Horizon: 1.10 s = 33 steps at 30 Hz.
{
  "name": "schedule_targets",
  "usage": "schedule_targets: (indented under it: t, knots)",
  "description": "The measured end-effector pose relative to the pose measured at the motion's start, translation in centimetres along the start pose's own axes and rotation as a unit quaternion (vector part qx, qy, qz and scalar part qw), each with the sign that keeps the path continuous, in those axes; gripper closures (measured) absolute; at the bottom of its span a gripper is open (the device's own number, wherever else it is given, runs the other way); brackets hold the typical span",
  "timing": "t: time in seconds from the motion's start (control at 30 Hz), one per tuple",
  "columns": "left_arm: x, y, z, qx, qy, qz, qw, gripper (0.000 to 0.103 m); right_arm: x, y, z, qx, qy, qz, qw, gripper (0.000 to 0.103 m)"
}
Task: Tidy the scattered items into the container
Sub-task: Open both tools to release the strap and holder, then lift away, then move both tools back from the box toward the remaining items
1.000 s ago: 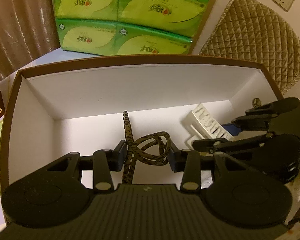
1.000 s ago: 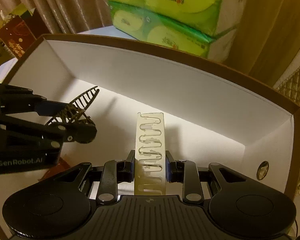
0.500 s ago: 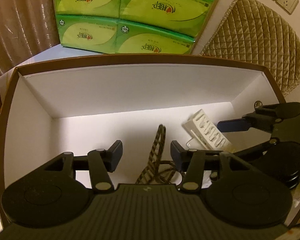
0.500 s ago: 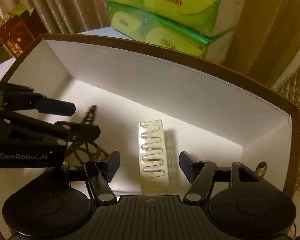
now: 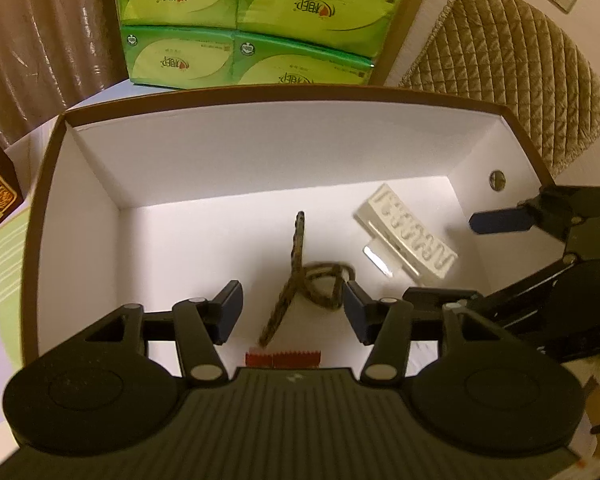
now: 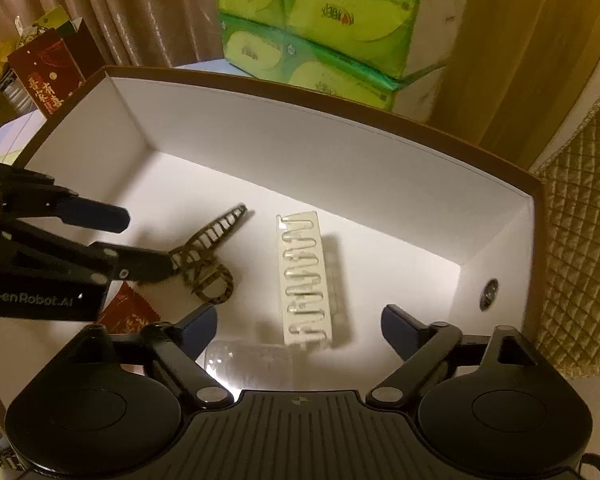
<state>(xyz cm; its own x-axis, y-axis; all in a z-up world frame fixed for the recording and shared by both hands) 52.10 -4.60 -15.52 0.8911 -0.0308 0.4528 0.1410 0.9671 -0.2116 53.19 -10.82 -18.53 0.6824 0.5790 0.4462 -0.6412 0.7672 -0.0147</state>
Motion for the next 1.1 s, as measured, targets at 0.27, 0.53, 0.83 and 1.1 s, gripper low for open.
schedule_targets:
  t: [0.27,0.53,0.83,1.1]
  knots:
    - [-1.2,-0.7,3.0,0.001,-0.013,0.000,0.9999,0.032,-1.1,1.7,2.4,0.009,-0.012,-0.004,1.000,0.006]
    - [-2.1,-1.8,6.3,0.017,-0.030,-0.004,0.9994,0.020,-2.4,1.9,5.8,-0.019,-0.044,-0.020,0.999,0.002]
    - [-3.4,-3.2,10.1,0.043,-0.052,-0.020,0.9976,0.016,-4.3,2.6,8.9,-0.032,-0.065,-0.045,0.996,0.002]
    - [-5.4,-3.8,13.3,0.056,-0.065,-0.017,0.9962,0.016,-5.8,3.7,11.3,-0.041,-0.075,-0.052,0.995,0.002]
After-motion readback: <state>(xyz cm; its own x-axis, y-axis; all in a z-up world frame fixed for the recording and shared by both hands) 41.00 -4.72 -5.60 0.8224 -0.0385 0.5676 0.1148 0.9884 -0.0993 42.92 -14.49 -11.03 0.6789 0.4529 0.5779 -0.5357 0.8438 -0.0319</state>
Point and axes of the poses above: each gripper's, at about its wrist camera, not at the fingertips, and z roughly against the way its jaws point, y to its left, x to its top, the point moved 8 cm from there along -z, roughly the way its jaws point, and after that the axes turned 4 degrees about -x, right-handed, at the moved point
